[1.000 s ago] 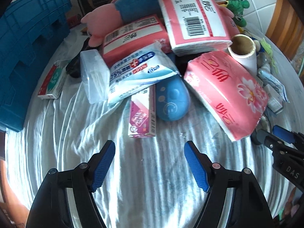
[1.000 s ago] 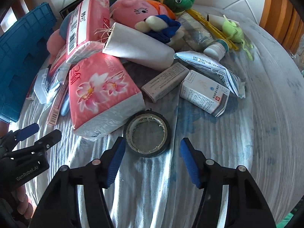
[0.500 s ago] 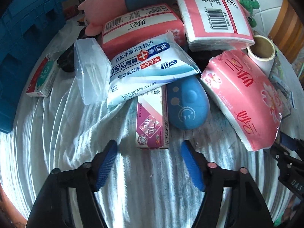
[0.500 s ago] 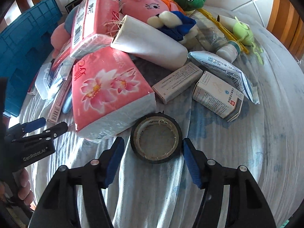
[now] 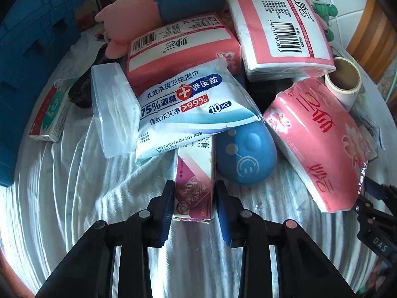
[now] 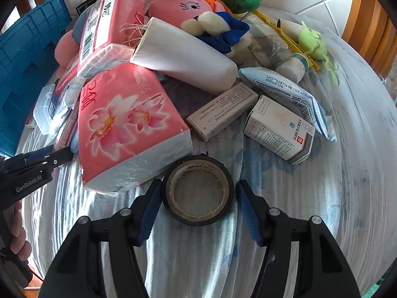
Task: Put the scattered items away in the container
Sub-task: 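Grasp the pink-and-white ointment box with the left gripper while the right gripper approaches the black tape roll, then close the right gripper on the black tape roll while the left gripper holds the ointment box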
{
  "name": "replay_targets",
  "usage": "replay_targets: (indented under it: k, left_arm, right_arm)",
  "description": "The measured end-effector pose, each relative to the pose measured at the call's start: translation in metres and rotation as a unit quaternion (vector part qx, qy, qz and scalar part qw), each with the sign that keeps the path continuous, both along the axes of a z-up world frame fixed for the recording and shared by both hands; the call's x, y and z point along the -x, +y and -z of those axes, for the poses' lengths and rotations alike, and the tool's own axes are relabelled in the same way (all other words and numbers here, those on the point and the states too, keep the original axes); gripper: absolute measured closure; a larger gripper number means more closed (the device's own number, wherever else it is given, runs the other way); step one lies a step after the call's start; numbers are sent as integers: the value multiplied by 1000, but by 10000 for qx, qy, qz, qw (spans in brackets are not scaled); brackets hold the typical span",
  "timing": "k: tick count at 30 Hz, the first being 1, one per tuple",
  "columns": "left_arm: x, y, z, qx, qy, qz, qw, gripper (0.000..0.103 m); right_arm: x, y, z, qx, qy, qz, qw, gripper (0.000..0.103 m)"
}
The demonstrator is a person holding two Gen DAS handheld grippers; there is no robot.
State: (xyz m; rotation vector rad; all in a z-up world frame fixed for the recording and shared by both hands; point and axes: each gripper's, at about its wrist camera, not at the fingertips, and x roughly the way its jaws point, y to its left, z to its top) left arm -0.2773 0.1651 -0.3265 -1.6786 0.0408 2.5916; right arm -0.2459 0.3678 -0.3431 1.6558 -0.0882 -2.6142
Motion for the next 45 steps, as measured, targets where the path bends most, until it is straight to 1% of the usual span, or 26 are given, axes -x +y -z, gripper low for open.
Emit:
replay_targets:
  k: [3,8,11,12,14,16,17,19,21,23,24,26,27,29,32,33,37,39,45]
  left_arm:
    - [-11,-1,-2,-8,-32,-47,10000,72]
    - [-37,6,-5,122,-88,61,9999,73]
    - [-46,7,-7,158,-103,164,9997,72]
    - [-46,6,-9,106,-125,155,9997,71]
    - [-44,4,-13,53,-116,122,9998,64]
    - [-42,5,-21,102,65,84,9999,37]
    - [-40,5,-24,150,153,72,9997,34]
    - [-34,7,-25,177,192,57,9996,34]
    - [-29,7,-22,91,99,32,9999,34]
    - [-25,8,-14,115,-49,9,9999,48]
    - [-26,7,-13,43,3,-19,10000,53]
    - [-26,6,-13,10,16,-8,10000,61]
    - [-26,7,-14,28,31,15,10000,71]
    - [-25,8,-13,38,21,10,10000,72]
    - [-27,6,-13,49,16,-4,10000,72]
    - [-28,6,-13,62,3,-4,10000,72]
    - [-35,5,-13,131,4,22,9999,72]
    - [-41,6,-16,152,44,44,9999,72]
    - [-57,9,-27,145,159,85,9997,72]
  right_arm:
    - [2,-3,4,-66,-23,6,10000,44]
    - [-3,-6,11,-57,-95,-77,9999,45]
    - [-9,-7,15,-66,-144,-173,9997,50]
    - [-10,-7,15,-63,-162,-193,9997,52]
    - [-11,-5,16,-30,-176,-209,9996,52]
    - [-8,-4,18,14,-165,-201,9997,52]
    - [-6,-4,19,32,-157,-191,9997,52]
    - [-1,-6,20,49,-139,-175,9997,52]
    - [6,-11,20,16,-114,-192,9997,52]
    - [13,-15,21,-5,-52,-199,9998,47]
    - [16,-17,21,-3,-13,-189,9998,41]
    - [23,-21,25,-10,12,-199,9998,39]
    - [27,-23,28,-15,13,-211,9998,39]
    - [33,-29,30,-160,57,-244,9996,39]
    - [41,-36,32,-329,12,-262,9991,44]
    - [44,-36,30,-307,11,-251,9992,47]
    - [52,-36,25,-286,23,-228,9993,47]
    - [43,-27,6,-294,63,-228,9993,47]
    - [33,-14,-21,-263,240,-277,9990,48]
